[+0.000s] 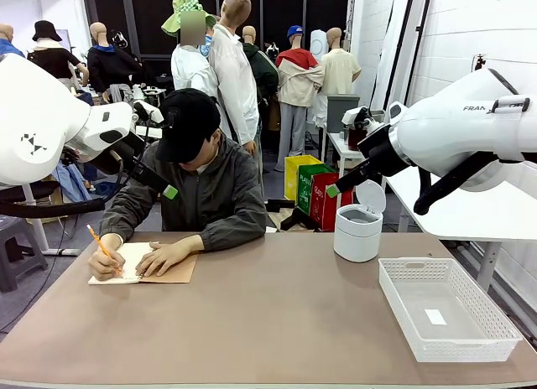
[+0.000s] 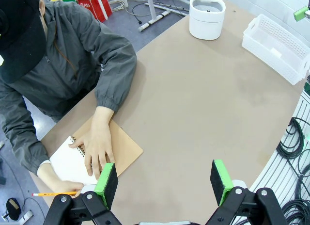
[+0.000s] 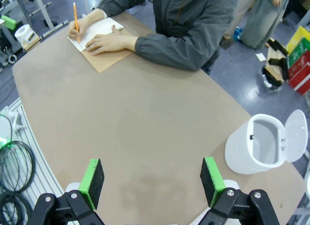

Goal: Sort the paper based on its condition.
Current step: If a person hands you a paper, place it in the Organizing basket , and if it's crumpled, put it in the Trash can.

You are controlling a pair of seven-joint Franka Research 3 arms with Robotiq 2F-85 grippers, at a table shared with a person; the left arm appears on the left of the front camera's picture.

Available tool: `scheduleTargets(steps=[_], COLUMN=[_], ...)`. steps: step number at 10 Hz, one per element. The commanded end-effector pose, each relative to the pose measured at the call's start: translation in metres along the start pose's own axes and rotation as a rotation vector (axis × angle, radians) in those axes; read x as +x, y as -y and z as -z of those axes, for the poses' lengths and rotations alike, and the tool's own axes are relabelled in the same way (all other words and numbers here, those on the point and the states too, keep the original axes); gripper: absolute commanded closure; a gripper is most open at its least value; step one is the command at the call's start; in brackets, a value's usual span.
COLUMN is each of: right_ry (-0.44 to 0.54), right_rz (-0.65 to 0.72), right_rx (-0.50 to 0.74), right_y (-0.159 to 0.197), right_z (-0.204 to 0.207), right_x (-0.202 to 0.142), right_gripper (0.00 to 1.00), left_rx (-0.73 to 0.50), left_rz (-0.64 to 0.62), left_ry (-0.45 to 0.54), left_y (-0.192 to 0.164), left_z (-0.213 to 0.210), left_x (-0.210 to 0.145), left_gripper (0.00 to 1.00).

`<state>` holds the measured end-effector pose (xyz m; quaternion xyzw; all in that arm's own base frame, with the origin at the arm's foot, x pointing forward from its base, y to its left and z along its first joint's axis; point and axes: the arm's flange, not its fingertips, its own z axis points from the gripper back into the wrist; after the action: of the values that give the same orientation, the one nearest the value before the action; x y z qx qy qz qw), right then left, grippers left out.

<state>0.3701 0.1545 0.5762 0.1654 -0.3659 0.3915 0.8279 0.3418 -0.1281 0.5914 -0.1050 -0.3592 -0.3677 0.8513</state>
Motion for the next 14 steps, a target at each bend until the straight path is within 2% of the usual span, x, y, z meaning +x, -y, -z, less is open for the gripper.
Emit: scheduleTargets(steps=[1,14], right_ry=[0.002,0.002], right_rz=[0.001,0.001], right_rx=[0.006,0.006], right_y=[-0.0003,-0.0003], right_z=[0.0005,0.0005], right_x=[0.0,0.0], right_gripper=[0.0,0.0], left_rx=[-0.005,-0.005], left_rz=[-0.001,-0.001], left_ry=[-0.004,-0.004], left_y=[-0.0013,-0.0013], left_z=[-0.0016,-0.0016], left_x=[0.0013,0.0013], left_gripper=[0.0,0.0])
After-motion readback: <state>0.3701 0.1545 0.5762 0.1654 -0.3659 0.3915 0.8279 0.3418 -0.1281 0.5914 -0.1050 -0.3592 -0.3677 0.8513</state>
